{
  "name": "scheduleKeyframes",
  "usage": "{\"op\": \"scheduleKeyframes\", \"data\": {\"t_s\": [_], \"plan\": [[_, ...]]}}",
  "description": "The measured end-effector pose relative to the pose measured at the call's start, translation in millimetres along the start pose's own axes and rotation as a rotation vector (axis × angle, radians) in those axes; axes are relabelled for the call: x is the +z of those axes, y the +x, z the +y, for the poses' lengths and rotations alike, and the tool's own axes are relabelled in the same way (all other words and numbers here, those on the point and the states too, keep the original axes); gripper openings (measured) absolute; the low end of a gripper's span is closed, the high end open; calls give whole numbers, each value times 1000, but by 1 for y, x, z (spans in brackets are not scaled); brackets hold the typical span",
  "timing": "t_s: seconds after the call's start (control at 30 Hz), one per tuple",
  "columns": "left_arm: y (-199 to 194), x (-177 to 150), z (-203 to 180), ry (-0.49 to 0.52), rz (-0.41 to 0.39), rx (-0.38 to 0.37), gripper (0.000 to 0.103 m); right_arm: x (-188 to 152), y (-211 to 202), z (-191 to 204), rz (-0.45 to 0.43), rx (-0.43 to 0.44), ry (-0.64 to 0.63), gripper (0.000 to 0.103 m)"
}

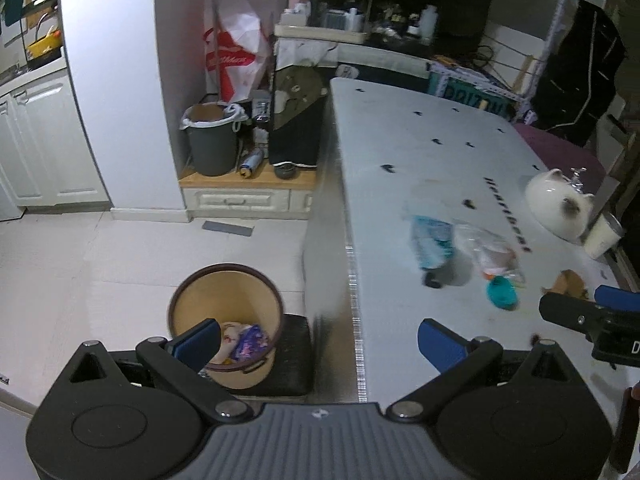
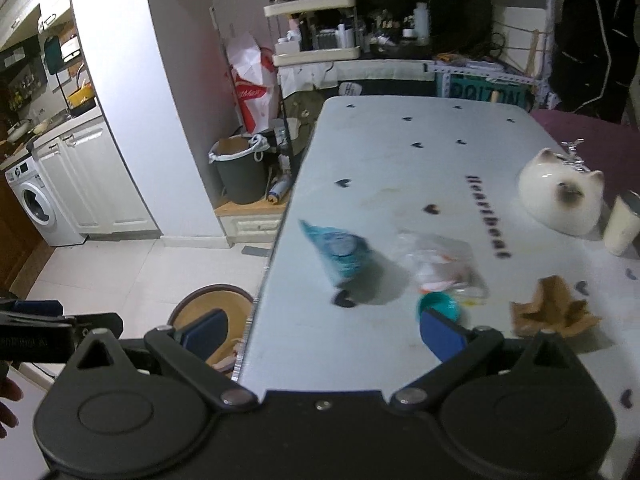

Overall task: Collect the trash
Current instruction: 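Move left tool to the teal bottle cap while right tool reaches brown cardboard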

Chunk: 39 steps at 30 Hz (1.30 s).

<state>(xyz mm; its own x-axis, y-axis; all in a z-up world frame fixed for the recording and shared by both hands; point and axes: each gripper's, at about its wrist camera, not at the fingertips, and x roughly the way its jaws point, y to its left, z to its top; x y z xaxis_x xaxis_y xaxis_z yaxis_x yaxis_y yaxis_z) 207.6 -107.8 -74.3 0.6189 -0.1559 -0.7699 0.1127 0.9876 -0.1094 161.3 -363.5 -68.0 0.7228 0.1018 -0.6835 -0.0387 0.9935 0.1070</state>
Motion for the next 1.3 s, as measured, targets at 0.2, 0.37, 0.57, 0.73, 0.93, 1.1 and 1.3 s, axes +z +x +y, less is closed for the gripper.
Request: {"op": "scheduleKeyframes", "data": {"t_s": [0.2, 0.37, 0.57, 0.73, 0.93, 1.1, 1.3], "plan": [[5, -6, -51, 11, 7, -15, 103, -7, -11, -54, -7, -23, 12, 103], [20, -6, -90, 35, 30, -47, 103, -13, -12, -96, -6, -53, 37, 103], [42, -1, -135, 113, 70, -104, 103, -19, -4, -146, 6, -125, 80, 103], [66, 4, -163, 155, 108, -144, 103, -21, 12, -189, 19, -155, 89, 103], [91, 8, -184, 203, 105, -179, 103, -9, 51, -244, 15, -92, 28, 103], [112, 6, -191, 191, 133, -234, 103, -3, 94, -256, 65, 51, -226, 103], [136, 3, -196, 188, 151, -253, 103, -13, 134, -246, 187, 124, -473, 103]]}}
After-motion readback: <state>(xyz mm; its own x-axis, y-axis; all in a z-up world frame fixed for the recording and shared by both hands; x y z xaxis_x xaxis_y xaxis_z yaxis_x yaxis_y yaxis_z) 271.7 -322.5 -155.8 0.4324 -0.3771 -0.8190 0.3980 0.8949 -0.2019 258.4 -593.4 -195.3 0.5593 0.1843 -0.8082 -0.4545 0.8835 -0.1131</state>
